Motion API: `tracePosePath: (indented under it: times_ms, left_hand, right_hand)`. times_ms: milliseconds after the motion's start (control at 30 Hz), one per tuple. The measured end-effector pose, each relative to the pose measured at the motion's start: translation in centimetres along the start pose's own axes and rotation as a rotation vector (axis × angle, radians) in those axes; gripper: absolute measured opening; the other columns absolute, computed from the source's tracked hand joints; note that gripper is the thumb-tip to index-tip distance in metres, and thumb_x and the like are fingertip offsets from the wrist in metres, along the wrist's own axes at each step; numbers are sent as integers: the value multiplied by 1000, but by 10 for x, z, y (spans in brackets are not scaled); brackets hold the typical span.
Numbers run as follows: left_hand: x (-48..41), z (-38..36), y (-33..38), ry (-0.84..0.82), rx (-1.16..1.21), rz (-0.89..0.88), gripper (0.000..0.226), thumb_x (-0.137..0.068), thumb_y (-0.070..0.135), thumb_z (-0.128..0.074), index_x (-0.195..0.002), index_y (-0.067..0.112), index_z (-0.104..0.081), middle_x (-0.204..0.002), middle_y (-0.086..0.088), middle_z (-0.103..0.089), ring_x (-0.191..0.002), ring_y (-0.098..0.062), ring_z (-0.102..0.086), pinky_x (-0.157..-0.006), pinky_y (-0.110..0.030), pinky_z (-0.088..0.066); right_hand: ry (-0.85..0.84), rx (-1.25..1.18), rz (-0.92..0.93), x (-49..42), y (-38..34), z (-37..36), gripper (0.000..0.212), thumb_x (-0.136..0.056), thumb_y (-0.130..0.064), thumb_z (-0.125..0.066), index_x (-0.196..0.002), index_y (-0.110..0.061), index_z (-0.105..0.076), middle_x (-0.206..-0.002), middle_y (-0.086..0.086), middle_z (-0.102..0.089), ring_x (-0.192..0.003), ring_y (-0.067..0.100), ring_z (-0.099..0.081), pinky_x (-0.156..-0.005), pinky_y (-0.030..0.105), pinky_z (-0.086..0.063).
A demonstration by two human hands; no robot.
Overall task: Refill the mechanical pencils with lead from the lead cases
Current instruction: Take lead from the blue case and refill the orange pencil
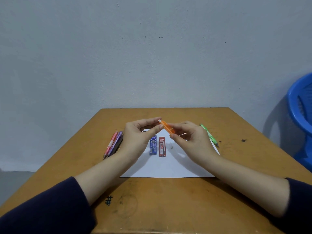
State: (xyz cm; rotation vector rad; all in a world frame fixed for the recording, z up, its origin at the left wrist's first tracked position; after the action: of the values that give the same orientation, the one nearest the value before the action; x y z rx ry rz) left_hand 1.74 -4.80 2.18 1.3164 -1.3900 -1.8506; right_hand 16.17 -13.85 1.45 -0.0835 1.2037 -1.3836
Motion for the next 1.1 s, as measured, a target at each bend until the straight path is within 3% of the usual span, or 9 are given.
tracePosePath:
  times_ms: [200, 333, 433, 567, 700, 800, 933, 1033, 1100]
  left_hand:
    - [1, -2, 1, 22, 18, -26, 22, -76, 15, -76, -93, 31, -74, -91, 7, -75, -92, -1, -67, -73, -13, -49]
    - [3, -4, 5, 23, 98, -28, 24, -79, 11, -73, -96, 28, -73, -92, 3, -75, -86, -3, -68, -70, -14, -49]
    - [3, -5, 7, 51, 150, -16, 23, -82, 11, -69, -101, 24, -71, -90, 7, -75, -84, -2, -69, -66, -14, -50]
    - [-1, -2, 8, 119, 195, 12, 22, -85, 10, -67, -106, 16, -70, -86, 10, -74, -80, 0, -67, -64, -15, -50]
    - [-5, 1, 7, 157, 242, 63, 20, -87, 13, -65, -106, 18, -70, -93, 6, -73, -84, -9, -65, -72, -26, -52]
    - [-5, 1, 8, 151, 257, 90, 19, -89, 14, -62, -105, 22, -71, -96, 3, -71, -87, -11, -63, -69, -26, -53]
    - [-2, 0, 8, 130, 224, 100, 21, -90, 16, -60, -106, 25, -70, -91, 5, -69, -82, -9, -62, -59, -22, -51]
    - [0, -2, 9, 98, 201, 70, 21, -91, 14, -60, -106, 25, -70, -80, 9, -68, -73, -5, -60, -55, -21, -52]
    - [0, -4, 8, 89, 160, 57, 22, -92, 13, -59, -107, 25, -69, -78, 8, -67, -71, -4, -59, -56, -21, -53]
  right_hand:
    - [19, -123, -53, 2, -1, -2, 30, -81, -7, -72, -98, -32, -70, -88, -6, -67, -77, 7, -65, -73, 32, -58]
    - [15, -109, -46, 2, -2, -2, 19, -80, -13, -74, -96, -23, -74, -89, -6, -69, -79, 8, -67, -74, 22, -55]
    - [14, -140, -59, 0, -3, 3, 16, -81, -14, -72, -96, -20, -74, -89, -6, -69, -77, 9, -68, -72, 25, -56]
    - [57, -178, -99, -6, -3, 10, 19, -84, -5, -68, -90, -23, -72, -86, -2, -68, -68, 10, -68, -66, 17, -52]
    - [5, 5, -126, -11, 10, 15, 32, -84, -10, -67, -88, -41, -69, -81, -13, -68, -75, 4, -66, -75, 26, -53]
    - [-93, 131, -194, -15, 20, 14, 24, -82, -9, -68, -100, -25, -73, -79, -14, -65, -72, 0, -60, -77, 20, -49]
    - [-272, 284, -282, -17, 26, 12, 25, -82, -18, -72, -106, -13, -72, -91, 1, -71, -77, 8, -60, -96, 27, -42]
    - [-346, 320, -326, -16, 26, 10, 30, -81, -28, -73, -108, -14, -72, -98, 5, -71, -84, 13, -61, -79, 23, -47]
    - [-359, 341, -327, -15, 25, 8, 33, -80, -34, -74, -108, -16, -72, -102, 0, -69, -81, 7, -56, -68, 18, -44]
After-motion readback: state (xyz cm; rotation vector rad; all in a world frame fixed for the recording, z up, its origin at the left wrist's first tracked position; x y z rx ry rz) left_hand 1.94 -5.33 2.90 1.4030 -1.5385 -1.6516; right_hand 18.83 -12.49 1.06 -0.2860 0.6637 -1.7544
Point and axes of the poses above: each hand's wrist, its own x-axis away from the middle knuckle, its own z-axis out of the back of the hand, y = z × x, the point moved 1 cm from there along -x, towards the middle knuckle
